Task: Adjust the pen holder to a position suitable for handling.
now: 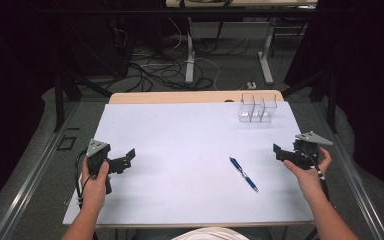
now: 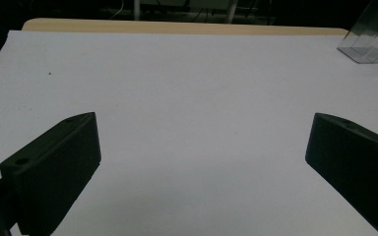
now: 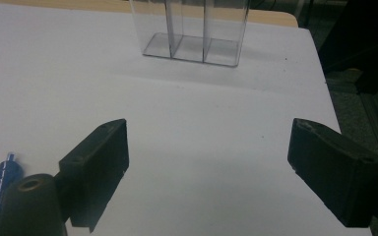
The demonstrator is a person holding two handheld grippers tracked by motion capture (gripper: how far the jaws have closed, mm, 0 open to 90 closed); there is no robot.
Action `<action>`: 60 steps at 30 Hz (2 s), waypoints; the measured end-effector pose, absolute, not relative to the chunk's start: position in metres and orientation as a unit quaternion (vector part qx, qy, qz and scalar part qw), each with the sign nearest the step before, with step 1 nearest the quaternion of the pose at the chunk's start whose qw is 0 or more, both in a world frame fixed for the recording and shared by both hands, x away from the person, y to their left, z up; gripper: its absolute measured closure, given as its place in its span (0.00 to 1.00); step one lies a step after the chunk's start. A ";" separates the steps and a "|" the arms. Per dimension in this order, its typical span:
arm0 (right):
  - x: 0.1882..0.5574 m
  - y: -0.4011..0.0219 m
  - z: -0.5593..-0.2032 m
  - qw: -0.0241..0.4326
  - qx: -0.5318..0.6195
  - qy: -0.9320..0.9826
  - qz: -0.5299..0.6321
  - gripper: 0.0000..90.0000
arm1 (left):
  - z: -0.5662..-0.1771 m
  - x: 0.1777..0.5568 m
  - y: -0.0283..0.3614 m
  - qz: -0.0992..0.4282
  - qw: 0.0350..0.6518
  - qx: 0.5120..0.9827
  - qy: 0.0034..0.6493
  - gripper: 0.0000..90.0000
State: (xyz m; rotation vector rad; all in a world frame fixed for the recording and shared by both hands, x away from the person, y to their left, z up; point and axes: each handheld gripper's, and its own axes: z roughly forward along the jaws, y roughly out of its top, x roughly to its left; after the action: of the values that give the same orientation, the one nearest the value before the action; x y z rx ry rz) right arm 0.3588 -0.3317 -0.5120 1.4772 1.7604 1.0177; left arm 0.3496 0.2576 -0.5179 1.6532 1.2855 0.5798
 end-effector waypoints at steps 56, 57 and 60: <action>0.491 -0.332 -0.444 0.324 0.533 0.705 0.337 0.55 | -0.524 0.342 0.260 0.222 0.455 0.685 0.524 0.00; 0.493 -0.334 -0.444 0.329 0.532 0.701 0.343 0.56 | -0.524 0.342 0.260 0.222 0.455 0.685 0.524 0.00; 0.500 -0.338 -0.446 0.335 0.539 0.690 0.348 0.58 | -0.524 0.342 0.260 0.222 0.455 0.685 0.525 0.00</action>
State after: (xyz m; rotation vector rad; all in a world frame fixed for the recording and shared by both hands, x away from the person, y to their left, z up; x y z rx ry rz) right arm 0.4997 -0.3376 -0.4464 1.4076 1.8001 0.9087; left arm 0.3417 0.2599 -0.5239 1.6890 1.2946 0.5480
